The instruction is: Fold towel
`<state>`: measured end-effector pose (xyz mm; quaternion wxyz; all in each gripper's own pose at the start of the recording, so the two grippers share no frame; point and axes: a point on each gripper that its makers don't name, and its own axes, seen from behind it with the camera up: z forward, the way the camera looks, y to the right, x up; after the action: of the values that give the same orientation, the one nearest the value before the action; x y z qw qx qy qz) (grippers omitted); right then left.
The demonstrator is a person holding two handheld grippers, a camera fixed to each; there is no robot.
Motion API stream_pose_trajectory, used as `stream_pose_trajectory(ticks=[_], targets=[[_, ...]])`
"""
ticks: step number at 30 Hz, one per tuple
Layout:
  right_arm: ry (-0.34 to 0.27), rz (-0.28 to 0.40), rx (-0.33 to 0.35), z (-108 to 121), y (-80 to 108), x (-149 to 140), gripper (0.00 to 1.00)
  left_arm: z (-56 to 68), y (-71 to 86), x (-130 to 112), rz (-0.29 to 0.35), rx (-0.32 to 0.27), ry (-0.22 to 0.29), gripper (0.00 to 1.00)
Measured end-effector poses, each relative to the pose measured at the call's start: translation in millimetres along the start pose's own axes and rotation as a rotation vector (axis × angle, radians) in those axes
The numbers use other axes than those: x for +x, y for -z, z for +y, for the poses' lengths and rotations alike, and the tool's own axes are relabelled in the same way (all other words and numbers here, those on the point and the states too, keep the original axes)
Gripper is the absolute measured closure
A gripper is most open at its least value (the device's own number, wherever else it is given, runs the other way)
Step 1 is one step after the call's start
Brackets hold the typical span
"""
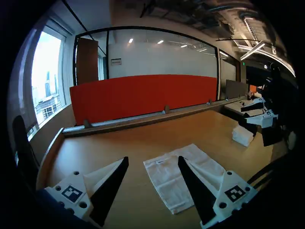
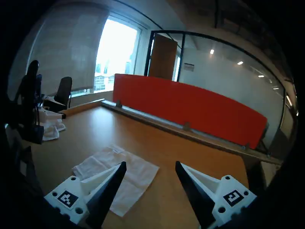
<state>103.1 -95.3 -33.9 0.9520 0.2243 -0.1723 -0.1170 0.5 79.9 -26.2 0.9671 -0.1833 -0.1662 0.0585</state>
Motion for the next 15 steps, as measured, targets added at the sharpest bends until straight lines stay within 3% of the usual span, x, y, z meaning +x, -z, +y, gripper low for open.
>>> stream_pose_trajectory(ticks=[15], targets=[[0.013, -0.063, 0.047, -21, -12.4, -40, 0.0, 20.3, -6.7, -59, -0.096, -0.042, -0.043, 0.04]])
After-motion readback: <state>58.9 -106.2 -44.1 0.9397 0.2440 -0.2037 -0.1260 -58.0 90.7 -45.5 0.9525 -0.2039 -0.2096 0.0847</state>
